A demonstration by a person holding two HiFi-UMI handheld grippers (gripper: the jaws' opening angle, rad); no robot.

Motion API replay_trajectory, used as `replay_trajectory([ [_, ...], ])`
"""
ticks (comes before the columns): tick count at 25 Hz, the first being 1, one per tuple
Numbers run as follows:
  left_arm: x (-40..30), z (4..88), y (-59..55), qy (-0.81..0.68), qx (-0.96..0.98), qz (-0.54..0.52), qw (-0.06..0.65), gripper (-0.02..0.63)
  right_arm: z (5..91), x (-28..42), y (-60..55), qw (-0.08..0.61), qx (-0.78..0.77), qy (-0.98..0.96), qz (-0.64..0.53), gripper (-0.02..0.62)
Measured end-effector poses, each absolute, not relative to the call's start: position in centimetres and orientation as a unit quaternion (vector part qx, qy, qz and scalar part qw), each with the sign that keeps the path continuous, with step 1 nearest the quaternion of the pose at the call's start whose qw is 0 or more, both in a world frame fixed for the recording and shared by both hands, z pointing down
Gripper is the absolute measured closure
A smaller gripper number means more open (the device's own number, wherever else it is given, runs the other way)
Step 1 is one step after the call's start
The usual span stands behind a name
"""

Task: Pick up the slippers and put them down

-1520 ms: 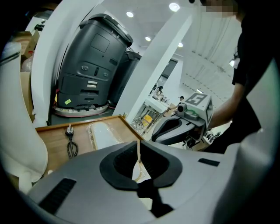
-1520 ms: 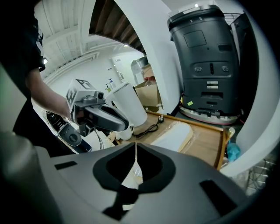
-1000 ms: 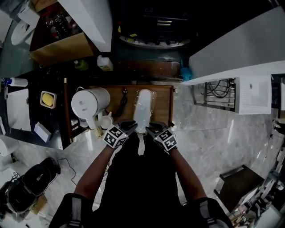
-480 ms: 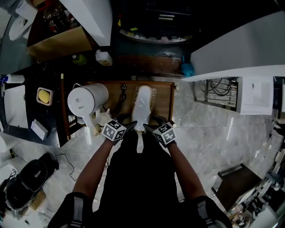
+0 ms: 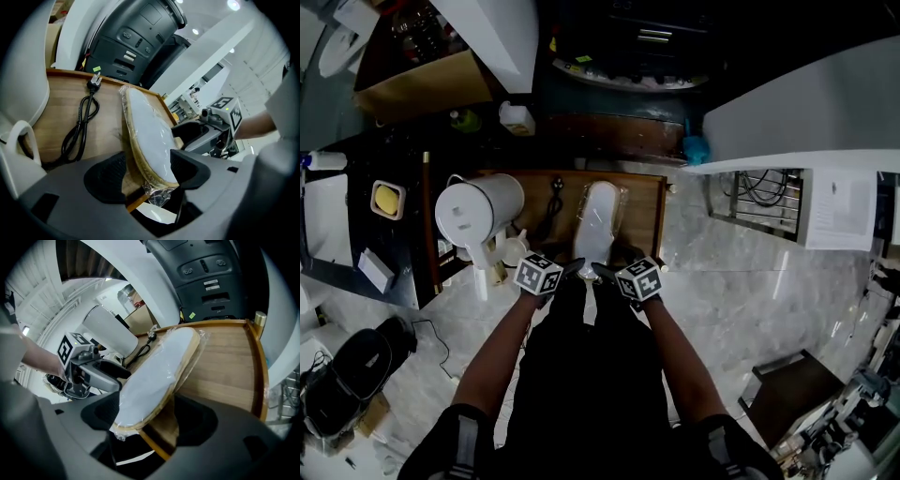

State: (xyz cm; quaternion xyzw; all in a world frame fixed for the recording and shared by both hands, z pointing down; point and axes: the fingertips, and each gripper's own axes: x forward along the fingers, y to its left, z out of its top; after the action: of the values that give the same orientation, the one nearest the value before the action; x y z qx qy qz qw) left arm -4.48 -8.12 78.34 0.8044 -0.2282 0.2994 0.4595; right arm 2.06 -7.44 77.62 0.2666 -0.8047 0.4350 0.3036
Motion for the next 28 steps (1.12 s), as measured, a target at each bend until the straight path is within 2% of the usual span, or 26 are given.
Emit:
replay_trajectory([
  [14,-3.6,80.2,-8.2,-0.216,0.785,0.301,0.497,0.316,78.9,1.6,-7.7,0.281,0.262,-0.788,0.482,0.247],
  [18,-3.1,80.1,-8.0,-0.192,0.785,0.298,0.508,0.324,79.3,1.5,-7.9,0.293,0.261,-0.784,0.481,0.305],
  [28,-2.2,78.9,-8.3,-0.182,0.796,0.292,0.497,0.341,78.4,2.4,-8.3,0.299,0.277,-0.779,0.476,0.325],
])
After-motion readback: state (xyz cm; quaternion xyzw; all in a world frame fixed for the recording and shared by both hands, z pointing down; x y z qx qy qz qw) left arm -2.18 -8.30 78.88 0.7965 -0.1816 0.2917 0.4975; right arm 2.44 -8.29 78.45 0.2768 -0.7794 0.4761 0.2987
